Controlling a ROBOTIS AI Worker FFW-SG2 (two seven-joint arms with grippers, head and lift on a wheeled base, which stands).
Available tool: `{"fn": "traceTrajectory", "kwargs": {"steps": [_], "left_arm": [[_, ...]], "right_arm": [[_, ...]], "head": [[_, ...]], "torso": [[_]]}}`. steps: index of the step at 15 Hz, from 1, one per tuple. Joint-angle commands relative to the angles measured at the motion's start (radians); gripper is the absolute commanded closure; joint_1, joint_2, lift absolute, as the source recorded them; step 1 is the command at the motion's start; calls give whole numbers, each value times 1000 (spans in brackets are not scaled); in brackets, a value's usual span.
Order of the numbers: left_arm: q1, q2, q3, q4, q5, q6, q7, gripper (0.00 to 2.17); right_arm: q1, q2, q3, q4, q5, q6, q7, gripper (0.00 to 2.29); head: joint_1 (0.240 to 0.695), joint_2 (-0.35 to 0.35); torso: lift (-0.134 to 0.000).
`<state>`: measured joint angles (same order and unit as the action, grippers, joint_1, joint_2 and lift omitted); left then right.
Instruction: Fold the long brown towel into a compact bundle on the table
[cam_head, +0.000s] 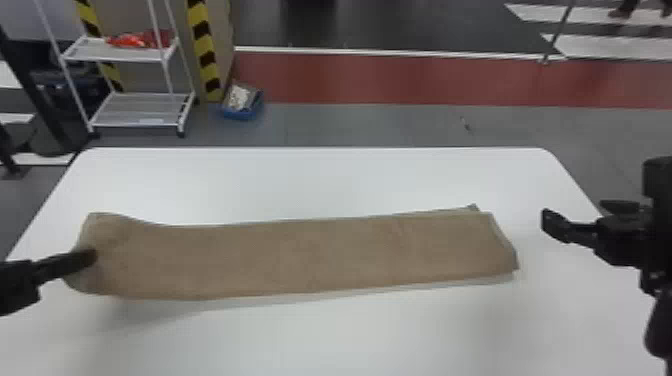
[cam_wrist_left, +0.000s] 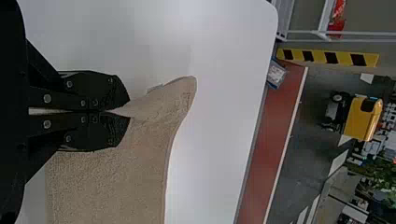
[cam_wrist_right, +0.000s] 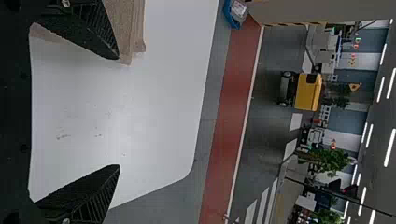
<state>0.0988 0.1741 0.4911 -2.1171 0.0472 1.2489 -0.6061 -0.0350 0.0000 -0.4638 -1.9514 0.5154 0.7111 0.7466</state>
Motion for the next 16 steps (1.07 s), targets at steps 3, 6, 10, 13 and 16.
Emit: {"fn": "traceTrajectory", "kwargs": {"steps": [3,6,10,13,16], "left_arm": [[-56,51,67,-17,16,48,-18,1558],[-70,38,72,-126,16,119,-21,1558],[-100,-68,-115,-250,-83,186,-21,1555],[-119,-151,-307,-294,-228,192,-15,1555],[-110,-177,-424,-307,-290,192,-15,1555]], "right_arm": [[1,1,2,-3,0,0,0,39],[1,1,4,-9,2,3,0,39],[7,1,10,-27,5,9,2,39],[24,1,8,-46,-5,12,3,39],[33,1,10,-50,-12,9,3,39]], "head": [[695,-17],[695,7],[695,-30],[695,-120],[695,-186]], "torso": [[-123],[-123],[-123],[-123],[-123]]}}
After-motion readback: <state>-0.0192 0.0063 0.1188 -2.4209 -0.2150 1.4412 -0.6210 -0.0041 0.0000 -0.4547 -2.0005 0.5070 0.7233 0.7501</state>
